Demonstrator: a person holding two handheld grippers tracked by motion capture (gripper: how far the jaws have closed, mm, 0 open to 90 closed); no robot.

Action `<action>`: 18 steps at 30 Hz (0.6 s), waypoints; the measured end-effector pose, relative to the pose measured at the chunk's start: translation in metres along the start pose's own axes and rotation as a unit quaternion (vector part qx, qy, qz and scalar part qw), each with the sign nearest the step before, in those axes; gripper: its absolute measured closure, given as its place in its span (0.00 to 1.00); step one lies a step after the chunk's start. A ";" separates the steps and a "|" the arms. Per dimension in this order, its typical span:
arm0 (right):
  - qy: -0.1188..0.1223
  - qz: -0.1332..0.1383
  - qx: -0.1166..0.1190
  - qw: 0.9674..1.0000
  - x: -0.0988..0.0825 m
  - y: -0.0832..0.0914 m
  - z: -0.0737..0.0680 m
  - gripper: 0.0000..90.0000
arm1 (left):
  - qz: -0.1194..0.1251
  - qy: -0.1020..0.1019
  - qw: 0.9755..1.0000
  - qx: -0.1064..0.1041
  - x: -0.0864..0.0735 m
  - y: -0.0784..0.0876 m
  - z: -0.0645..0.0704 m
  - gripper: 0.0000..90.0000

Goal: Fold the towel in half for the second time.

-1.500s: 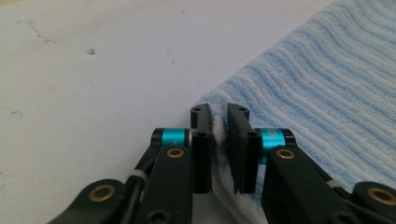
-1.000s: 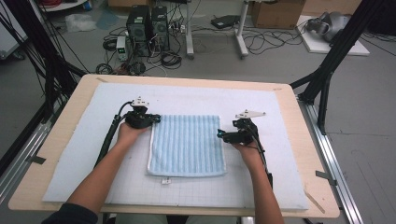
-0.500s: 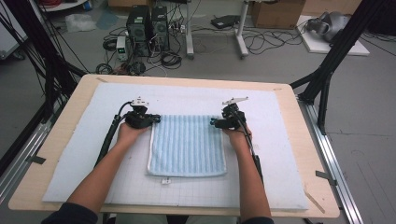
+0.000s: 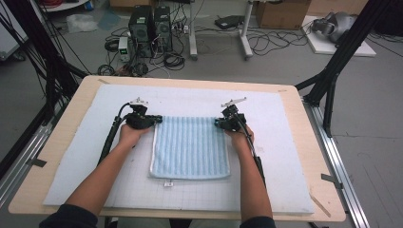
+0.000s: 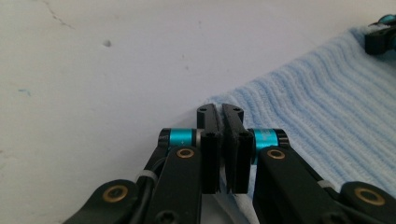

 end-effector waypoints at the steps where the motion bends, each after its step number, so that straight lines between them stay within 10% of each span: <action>1: -0.006 0.005 -0.002 1.000 0.001 0.002 0.001 0.91 | 0.006 0.000 1.000 0.000 0.002 0.000 0.000 0.95; 9: -0.017 0.044 -0.043 0.998 0.007 0.013 0.010 0.91 | 0.044 0.002 0.999 -0.014 0.025 0.000 0.005 0.95; 18: -0.020 0.067 -0.038 0.997 0.008 0.025 0.010 0.90 | 0.054 -0.017 0.998 -0.035 0.026 0.009 0.010 0.95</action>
Point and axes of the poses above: each handheld gripper's, and its own axes: y roughly backward along the jaws, x roughly out of its top, z roughly to its right, the point moved 5 cm from there along -y, roughly forward along the jaws, and after that the axes turned 14 degrees about y, right-handed, at the moved point
